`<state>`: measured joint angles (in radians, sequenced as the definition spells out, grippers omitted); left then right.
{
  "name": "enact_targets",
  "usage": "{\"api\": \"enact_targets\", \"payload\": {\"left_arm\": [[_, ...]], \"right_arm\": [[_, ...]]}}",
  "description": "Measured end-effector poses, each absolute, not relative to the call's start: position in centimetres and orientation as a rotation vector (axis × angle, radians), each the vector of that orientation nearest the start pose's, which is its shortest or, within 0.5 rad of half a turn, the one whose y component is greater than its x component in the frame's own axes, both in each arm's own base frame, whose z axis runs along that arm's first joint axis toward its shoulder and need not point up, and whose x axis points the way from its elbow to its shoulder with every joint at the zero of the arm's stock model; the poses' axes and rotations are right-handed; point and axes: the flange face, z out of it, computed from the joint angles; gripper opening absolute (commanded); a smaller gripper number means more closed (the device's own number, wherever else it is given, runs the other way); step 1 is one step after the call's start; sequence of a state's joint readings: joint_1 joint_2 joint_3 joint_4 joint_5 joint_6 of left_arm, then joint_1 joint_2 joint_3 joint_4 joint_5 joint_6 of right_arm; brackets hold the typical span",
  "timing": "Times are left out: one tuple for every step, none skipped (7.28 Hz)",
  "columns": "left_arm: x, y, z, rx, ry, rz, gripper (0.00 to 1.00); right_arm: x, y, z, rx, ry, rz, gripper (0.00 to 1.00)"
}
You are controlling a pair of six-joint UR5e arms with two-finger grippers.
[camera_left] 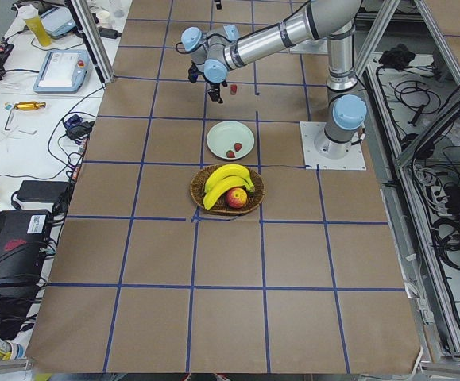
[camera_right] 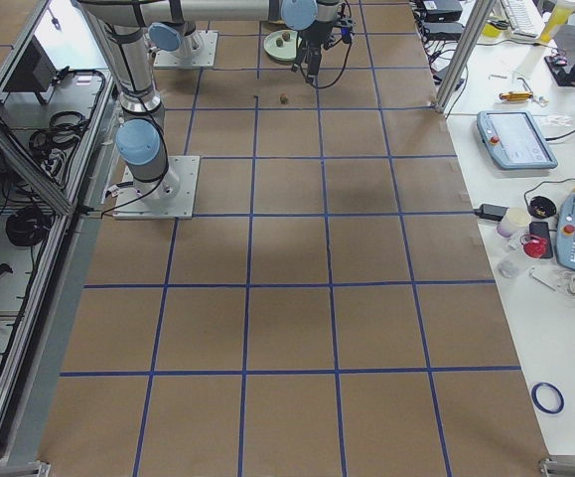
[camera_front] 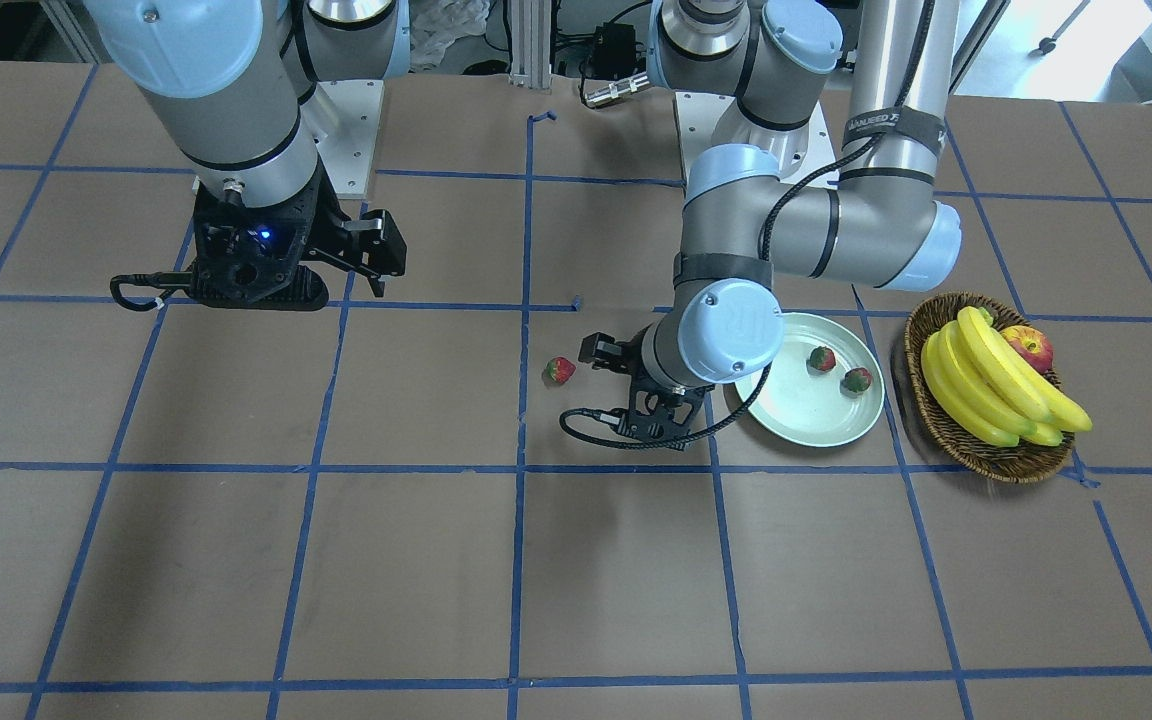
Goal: Collect all strawberries into plate
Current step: 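Reach the left gripper to the last strawberry and grasp it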
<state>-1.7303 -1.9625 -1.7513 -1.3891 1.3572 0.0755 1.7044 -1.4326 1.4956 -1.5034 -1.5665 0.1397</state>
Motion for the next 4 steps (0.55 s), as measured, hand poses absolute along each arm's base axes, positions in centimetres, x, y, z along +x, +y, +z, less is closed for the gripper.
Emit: {"api": "enact_targets", "payload": {"left_arm": [[-25.6,-51.0,20.6,0.287,3.299,0.715,0.97],[-26.8,-50.8,19.7,0.27,3.341,0.761,0.89],[-27.6,-50.7,18.8,0.258,3.371,0.79,0.85],[-28.1,-50.8,17.9,0.251,3.381,0.806,0.8]], "right_arm": [[20.4,-51.3,44.7,0.01,3.149,0.206,1.0],[20.3,-51.3,44.6,0.011,3.15,0.209,1.0],[20.3,-51.3,44.6,0.011,3.152,0.21,1.0],[20.3,-51.3,44.5,0.01,3.154,0.211,1.0]]}}
